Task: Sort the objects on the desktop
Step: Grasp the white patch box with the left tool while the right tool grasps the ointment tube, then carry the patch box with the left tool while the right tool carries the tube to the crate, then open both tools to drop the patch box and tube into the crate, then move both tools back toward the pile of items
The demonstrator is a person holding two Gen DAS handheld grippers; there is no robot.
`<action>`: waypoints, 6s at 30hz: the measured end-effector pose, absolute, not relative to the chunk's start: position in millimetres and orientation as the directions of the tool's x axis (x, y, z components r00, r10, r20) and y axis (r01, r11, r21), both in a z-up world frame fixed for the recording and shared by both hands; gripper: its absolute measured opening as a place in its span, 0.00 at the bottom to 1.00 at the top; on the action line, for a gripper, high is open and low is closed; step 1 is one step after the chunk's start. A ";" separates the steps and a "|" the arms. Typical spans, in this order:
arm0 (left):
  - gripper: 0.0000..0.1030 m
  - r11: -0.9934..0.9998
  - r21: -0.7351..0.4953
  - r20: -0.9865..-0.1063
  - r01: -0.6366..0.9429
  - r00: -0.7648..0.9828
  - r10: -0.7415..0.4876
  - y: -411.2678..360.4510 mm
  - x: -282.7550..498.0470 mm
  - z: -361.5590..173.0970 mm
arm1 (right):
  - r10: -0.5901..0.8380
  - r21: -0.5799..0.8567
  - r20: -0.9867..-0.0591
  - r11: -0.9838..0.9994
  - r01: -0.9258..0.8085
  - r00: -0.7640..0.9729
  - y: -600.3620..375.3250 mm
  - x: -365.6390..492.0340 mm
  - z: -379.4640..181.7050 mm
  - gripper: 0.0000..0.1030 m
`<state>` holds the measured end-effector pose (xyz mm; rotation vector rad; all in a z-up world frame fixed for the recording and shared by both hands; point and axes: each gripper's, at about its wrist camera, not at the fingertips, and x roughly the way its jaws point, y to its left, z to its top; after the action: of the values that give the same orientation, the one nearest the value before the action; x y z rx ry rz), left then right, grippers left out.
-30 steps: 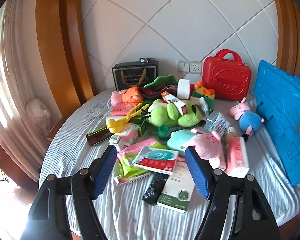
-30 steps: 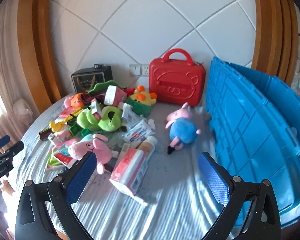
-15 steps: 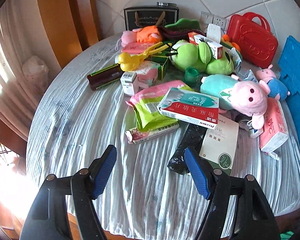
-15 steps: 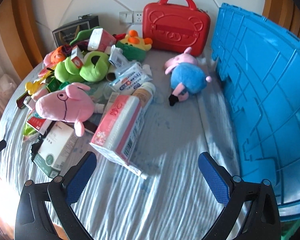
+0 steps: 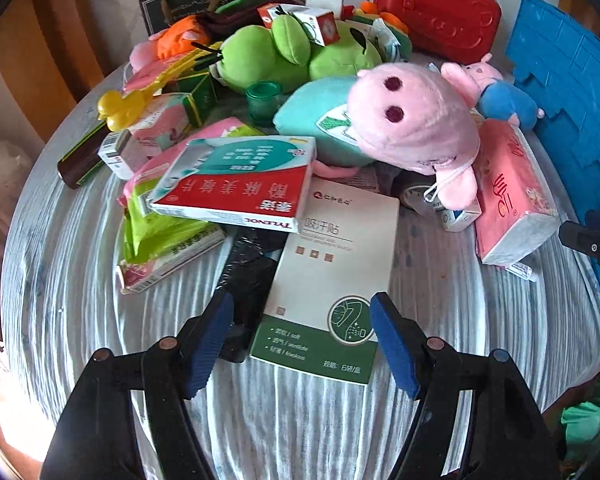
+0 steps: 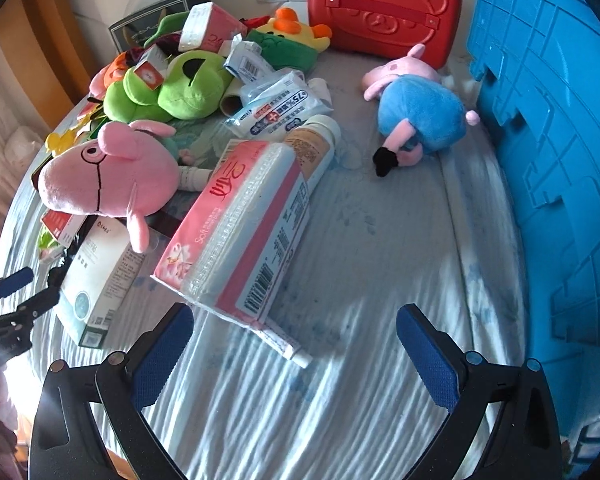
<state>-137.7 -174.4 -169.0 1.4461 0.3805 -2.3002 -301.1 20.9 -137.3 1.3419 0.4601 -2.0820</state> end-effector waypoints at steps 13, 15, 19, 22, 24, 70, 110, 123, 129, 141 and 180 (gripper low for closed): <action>0.77 -0.928 -0.014 -0.945 0.372 -0.308 -0.109 -171.6 -189.1 -211.6 | -0.187 0.006 -0.950 -0.814 0.581 -0.251 51.7 -301.6 -182.1 1.00; 0.80 -0.925 -0.013 -0.957 0.380 -0.274 -0.099 -172.9 -197.3 -224.2 | -0.188 0.018 -0.954 -0.813 0.581 -0.234 54.5 -300.9 -187.7 1.00; 0.76 -0.915 -0.035 -0.950 0.403 -0.298 -0.095 -171.5 -197.0 -221.1 | -0.213 0.047 -0.955 -0.794 0.606 -0.205 53.1 -299.4 -194.7 1.00; 0.76 -0.910 -0.053 -0.950 0.411 -0.303 -0.082 -164.2 -187.5 -219.0 | -0.233 0.058 -0.952 -0.775 0.629 -0.198 48.6 -299.6 -197.2 1.00; 0.76 -0.914 -0.042 -0.950 0.403 -0.301 -0.089 -155.4 -181.5 -218.5 | -0.237 0.050 -0.949 -0.765 0.642 -0.209 45.0 -300.6 -197.7 0.89; 0.74 -0.974 0.024 -0.776 0.226 -0.610 -0.161 -81.0 -172.9 -82.6 | -0.493 0.123 -0.803 -0.686 0.717 -0.335 67.9 -223.5 -60.0 0.16; 0.74 -0.995 -0.053 -0.387 0.080 -0.921 -0.053 263.7 -301.9 132.2 | -0.394 -0.089 -0.256 -0.900 0.428 -0.883 381.5 -320.9 151.3 0.16; 0.74 -0.992 0.035 -0.542 0.117 -0.832 -0.117 369.0 -376.2 89.2 | -0.353 -0.032 -0.392 -0.918 0.396 -0.849 494.1 -417.4 99.5 0.16; 0.74 -0.986 0.058 -0.555 0.157 -0.816 -0.163 372.3 -380.6 85.7 | -0.384 -0.014 -0.423 -0.903 0.430 -0.821 501.1 -430.5 87.5 0.16; 0.74 -0.979 0.057 -0.571 0.198 -0.798 -0.194 362.8 -374.0 83.2 | -0.380 -0.010 -0.479 -0.899 0.437 -0.791 499.7 -442.7 73.5 0.17; 0.75 -0.848 -0.038 -0.452 0.529 -0.766 -0.458 200.2 -212.1 103.2 | -0.504 -0.055 -0.373 -0.826 0.561 -0.779 382.4 -344.2 101.3 1.00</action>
<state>-212.1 200.2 103.2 0.5903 0.2205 -2.5306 -344.2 382.4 101.3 0.4654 0.2180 -2.5152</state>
